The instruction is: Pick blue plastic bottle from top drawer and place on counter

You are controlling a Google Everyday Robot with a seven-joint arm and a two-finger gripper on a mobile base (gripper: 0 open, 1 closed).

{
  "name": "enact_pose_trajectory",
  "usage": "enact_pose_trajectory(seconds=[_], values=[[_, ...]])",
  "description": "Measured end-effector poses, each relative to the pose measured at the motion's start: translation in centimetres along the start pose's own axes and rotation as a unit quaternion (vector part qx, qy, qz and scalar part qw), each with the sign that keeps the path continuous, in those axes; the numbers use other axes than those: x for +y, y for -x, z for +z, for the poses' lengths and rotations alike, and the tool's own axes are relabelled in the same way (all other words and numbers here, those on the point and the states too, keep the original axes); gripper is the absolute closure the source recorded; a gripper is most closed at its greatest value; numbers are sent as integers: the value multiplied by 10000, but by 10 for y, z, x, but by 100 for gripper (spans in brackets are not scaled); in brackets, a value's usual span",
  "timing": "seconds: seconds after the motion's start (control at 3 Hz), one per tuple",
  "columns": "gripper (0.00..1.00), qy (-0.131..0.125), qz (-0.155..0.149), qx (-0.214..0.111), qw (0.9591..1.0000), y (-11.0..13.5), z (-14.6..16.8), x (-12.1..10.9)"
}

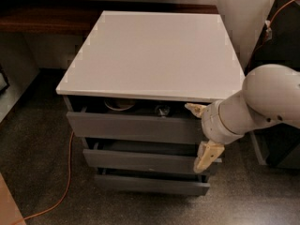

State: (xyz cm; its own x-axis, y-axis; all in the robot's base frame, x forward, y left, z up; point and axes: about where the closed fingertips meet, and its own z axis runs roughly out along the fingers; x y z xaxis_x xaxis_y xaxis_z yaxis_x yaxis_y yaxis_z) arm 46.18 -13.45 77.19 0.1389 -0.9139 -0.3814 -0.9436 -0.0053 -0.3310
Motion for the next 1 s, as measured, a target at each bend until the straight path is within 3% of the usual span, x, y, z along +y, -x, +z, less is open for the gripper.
enact_pose_trajectory(seconds=[0.33, 1.0], values=[[0, -262, -128, -27, 9996, -5, 21, -13], [0, -332, -173, -74, 9993, -5, 45, -15]])
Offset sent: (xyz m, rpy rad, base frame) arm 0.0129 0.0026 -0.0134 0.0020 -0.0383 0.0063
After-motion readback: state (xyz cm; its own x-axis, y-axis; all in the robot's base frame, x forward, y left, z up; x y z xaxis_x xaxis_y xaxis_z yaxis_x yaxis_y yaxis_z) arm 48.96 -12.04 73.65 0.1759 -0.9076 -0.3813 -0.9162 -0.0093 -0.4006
